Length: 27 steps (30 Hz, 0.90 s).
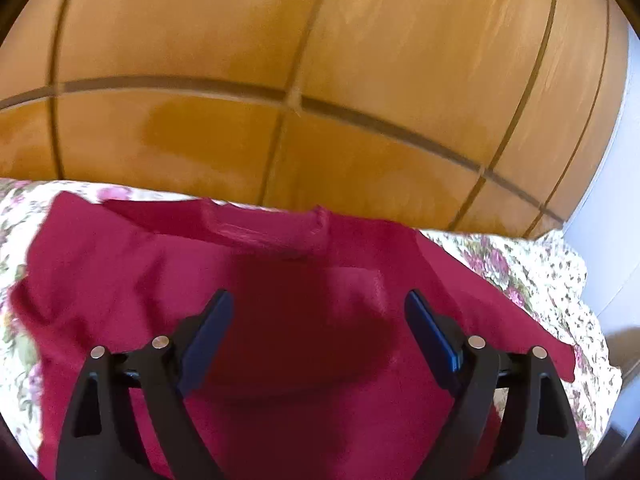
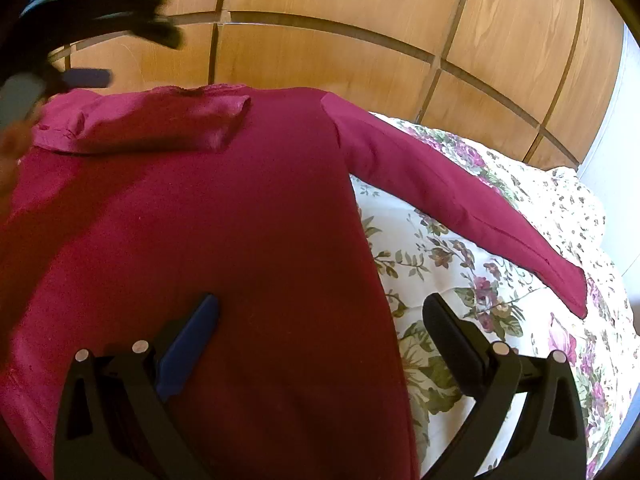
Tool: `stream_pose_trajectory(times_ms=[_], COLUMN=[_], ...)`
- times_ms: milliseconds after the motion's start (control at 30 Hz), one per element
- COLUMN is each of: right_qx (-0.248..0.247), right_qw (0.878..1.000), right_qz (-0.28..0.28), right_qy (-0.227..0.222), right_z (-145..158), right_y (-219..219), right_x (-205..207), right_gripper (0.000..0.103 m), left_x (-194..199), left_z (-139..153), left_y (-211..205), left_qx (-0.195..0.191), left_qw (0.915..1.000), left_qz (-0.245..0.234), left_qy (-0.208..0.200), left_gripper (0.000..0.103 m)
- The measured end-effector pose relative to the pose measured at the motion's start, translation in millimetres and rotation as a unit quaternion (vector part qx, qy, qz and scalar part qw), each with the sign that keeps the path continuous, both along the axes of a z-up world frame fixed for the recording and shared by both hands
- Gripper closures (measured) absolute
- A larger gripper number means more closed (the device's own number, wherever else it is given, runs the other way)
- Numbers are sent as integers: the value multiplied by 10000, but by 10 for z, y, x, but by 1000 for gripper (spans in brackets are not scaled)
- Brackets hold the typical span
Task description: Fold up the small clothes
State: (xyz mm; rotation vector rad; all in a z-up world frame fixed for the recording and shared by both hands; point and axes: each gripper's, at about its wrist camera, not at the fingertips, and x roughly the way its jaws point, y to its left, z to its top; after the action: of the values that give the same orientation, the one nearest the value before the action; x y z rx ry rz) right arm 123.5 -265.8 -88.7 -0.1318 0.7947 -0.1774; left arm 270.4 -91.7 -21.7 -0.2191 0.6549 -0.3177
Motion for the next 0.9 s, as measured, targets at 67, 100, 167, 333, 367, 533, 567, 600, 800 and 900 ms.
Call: stream_pose_trajectory(times_ms=[67,100,167,333,367,533,567,600,800,900], right_qx=[30,48,62,33,38,285,412,558,2413,3160], right_qw=[10000,10000,10000,10000,10000,9988,9975,9954,9666,9471], right_qz=[4,6,10,18,25,392,540,720,858,531], right_qy=[5,12,18,-7,-19,-31,-171,-299,59,181], right_z=[4,5,6,10,14,174,263,374,520,336], right_y=[-8,-13,-24,-21,-22,0,22,52,-35,-155], right_x=[3,4,8,7,3,-10,-29,-21,647,1043], right_gripper=[2,2,2,2,2,2,2,2,35,46], left_x=[-114,-197,-328,-339,-300,-42,-22,-16,5,-68], left_z=[-16,-40,-110,-435,-511,-726,-702,-686,-817,-814], left_y=[175,349,726,1405,1512,1753,1756,1759,1912,1922], left_qx=[84,67,26,698,595,125,-23,-179,-1064,-1156], left_qw=[9996,9986,9944,9604,9564,9446,9484,9531,9538,9512], left_qz=[263,507,1047,2643,2769,3019,2968,2867,2699,2788], left_qy=[-101,-129,-115,536,707,1280,1114,958,786,649], left_gripper=[17,17,17,27,29,31,31,31,31,31])
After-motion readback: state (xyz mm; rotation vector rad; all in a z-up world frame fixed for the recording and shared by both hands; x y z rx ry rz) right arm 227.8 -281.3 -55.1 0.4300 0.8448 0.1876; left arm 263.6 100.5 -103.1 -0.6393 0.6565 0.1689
